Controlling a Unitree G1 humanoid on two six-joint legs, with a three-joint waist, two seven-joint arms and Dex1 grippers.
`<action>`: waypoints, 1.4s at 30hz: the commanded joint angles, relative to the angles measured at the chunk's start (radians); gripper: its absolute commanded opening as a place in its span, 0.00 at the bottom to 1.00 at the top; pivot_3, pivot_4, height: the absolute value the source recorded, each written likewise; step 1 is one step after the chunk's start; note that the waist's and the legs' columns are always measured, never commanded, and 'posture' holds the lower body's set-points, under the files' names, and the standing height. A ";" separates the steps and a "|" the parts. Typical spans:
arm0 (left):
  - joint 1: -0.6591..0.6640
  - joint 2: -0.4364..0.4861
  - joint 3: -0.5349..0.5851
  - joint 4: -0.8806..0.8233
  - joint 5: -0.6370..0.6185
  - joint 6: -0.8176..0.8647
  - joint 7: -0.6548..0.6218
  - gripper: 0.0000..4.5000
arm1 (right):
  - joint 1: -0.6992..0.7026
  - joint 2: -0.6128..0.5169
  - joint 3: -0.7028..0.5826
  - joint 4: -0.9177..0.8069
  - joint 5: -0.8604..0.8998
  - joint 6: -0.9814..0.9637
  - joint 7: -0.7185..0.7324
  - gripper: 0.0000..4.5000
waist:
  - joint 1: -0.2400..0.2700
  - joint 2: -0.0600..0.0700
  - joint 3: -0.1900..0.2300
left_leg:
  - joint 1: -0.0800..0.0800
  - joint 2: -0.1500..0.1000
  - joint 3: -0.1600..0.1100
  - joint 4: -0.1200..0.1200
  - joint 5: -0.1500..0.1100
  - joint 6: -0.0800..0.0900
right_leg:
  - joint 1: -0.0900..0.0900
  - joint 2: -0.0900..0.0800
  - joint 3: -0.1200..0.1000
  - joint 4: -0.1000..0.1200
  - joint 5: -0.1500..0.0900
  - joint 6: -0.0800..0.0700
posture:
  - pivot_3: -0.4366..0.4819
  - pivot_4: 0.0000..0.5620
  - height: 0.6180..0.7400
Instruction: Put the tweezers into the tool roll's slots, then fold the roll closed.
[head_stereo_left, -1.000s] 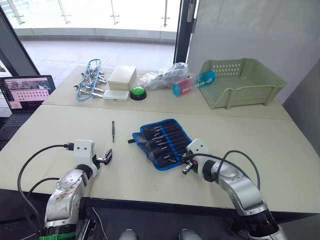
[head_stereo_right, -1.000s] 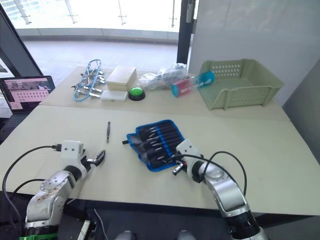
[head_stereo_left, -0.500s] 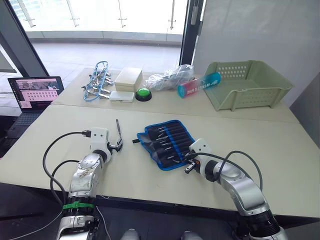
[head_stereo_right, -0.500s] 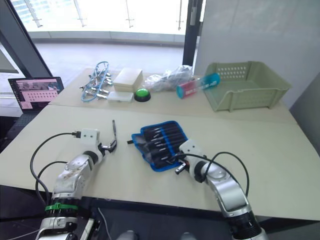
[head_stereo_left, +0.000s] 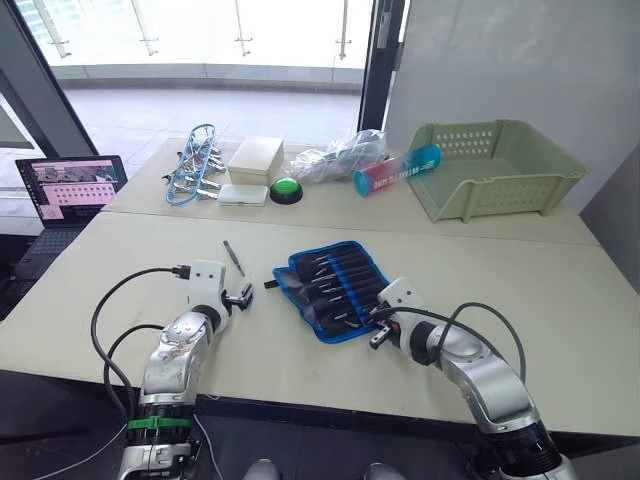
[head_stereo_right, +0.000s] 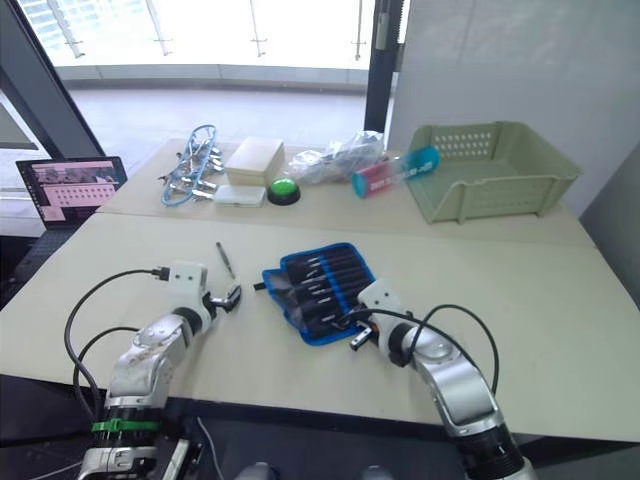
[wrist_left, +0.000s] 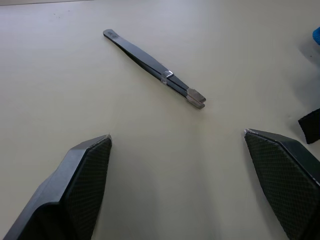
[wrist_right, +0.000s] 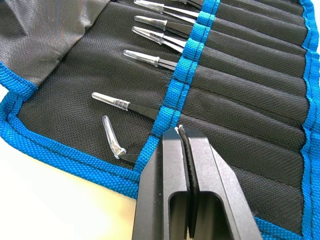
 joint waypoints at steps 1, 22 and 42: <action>-0.006 -0.043 -0.033 0.062 -0.018 0.049 0.004 1.00 | 0.025 -0.014 0.017 0.031 -0.003 0.040 0.004 0.00 | 0.002 0.000 0.000 | 0.000 0.000 0.000 0.000 0.000 0.000 | 0.000 0.000 0.000 0.000 0.000 0.000 | 0.48 0.27 1.00; -0.214 -0.077 0.049 0.535 0.026 -0.124 0.139 0.46 | 0.019 -0.016 0.025 0.033 0.004 0.043 0.012 0.00 | 0.005 0.016 -0.012 | 0.003 -0.001 0.000 0.000 0.002 0.000 | 0.002 0.000 0.000 0.001 -0.003 0.007 | 0.48 0.27 1.00; -0.177 0.063 0.057 0.404 0.016 -0.287 0.045 0.00 | 0.024 -0.012 0.021 0.027 0.006 0.045 0.009 0.00 | -0.005 0.012 -0.009 | 0.002 -0.001 0.000 -0.002 0.002 0.000 | 0.000 0.000 0.000 0.000 -0.004 0.008 | 0.48 0.27 1.00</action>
